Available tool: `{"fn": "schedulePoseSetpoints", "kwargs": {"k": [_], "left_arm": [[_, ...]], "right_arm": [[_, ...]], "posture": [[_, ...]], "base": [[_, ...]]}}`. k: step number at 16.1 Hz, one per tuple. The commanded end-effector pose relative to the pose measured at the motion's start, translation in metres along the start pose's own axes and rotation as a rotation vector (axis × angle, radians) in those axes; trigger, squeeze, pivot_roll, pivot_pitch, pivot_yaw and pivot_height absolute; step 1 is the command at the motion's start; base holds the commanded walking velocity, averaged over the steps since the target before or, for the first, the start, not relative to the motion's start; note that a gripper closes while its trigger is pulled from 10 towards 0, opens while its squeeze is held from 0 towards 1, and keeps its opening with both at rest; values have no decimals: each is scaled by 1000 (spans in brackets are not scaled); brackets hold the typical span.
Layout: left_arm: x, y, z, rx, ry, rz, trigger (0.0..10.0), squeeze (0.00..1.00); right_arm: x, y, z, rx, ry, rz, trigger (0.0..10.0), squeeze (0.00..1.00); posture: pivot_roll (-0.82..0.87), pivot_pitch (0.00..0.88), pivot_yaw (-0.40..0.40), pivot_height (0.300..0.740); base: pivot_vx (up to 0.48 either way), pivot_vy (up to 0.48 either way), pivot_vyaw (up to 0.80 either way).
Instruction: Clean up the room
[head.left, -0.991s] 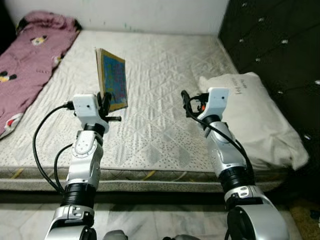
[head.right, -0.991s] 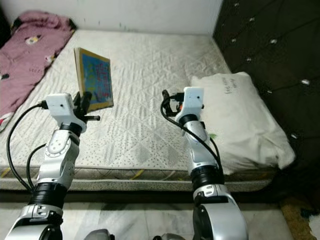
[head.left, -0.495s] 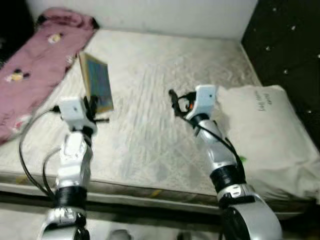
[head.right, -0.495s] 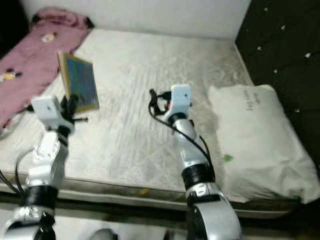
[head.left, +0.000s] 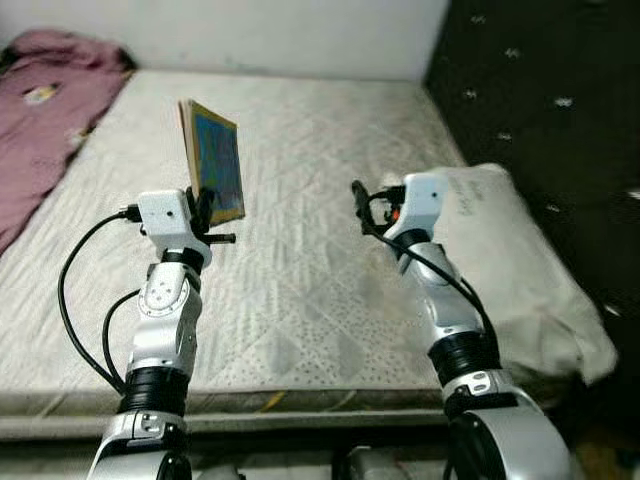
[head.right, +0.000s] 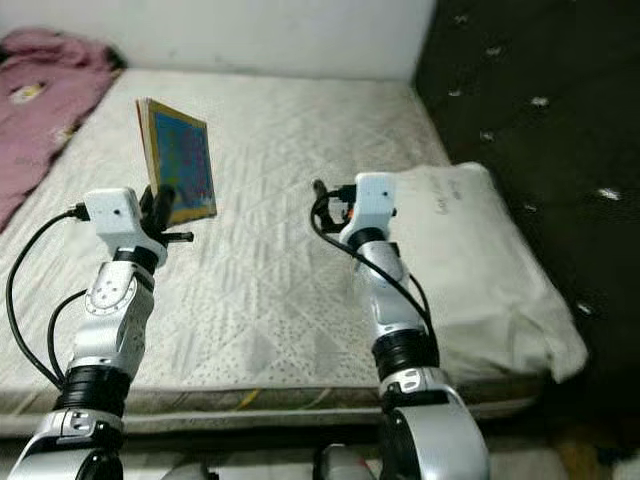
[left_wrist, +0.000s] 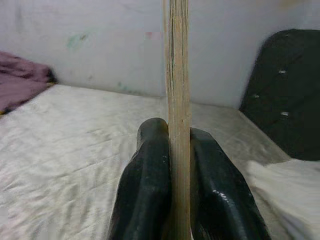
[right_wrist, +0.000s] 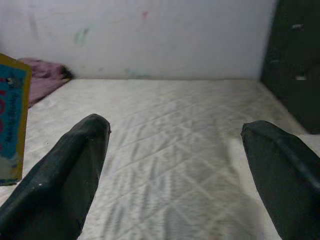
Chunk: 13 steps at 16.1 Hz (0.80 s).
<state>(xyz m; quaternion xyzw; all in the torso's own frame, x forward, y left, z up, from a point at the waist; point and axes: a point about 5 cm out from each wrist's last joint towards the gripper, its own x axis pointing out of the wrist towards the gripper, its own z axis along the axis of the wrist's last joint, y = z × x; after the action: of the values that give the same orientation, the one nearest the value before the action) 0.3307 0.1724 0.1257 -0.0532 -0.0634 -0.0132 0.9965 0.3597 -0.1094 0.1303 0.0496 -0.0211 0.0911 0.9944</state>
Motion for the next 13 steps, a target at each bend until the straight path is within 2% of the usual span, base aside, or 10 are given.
{"fn": "schedulePoseSetpoints", "kwargs": {"k": [1,7,9,11,12,13], "left_arm": [[5,-8,11,5,-48,-36,10000,0],[4,-9,10,-1,-44,-43,10000,0],[4,-10,11,-3,-54,-28,10000,0],[5,-11,8,2,-38,-16,10000,0],[4,-12,7,-26,-31,-18,10000,0],[4,-11,6,-8,-3,-2,10000,0]], "right_arm": [[0,-4,1,-1,1,-11,10000,0],[1,-4,1,-12,2,-3,10000,0],[1,-4,1,-15,3,0,10000,0],[0,-4,1,-19,3,2,10000,0],[0,-4,1,-19,3,2,10000,0],[0,-4,1,-21,3,3,10000,0]], "posture": [[-72,0,-25,740],[-70,0,-32,740],[-70,0,-33,740],[-72,0,-34,740],[-72,0,-34,740],[-72,0,-34,740]], "base": [[0,-319,-800],[0,-404,-75],[0,0,0],[0,0,0],[0,0,0],[0,0,0]]}}
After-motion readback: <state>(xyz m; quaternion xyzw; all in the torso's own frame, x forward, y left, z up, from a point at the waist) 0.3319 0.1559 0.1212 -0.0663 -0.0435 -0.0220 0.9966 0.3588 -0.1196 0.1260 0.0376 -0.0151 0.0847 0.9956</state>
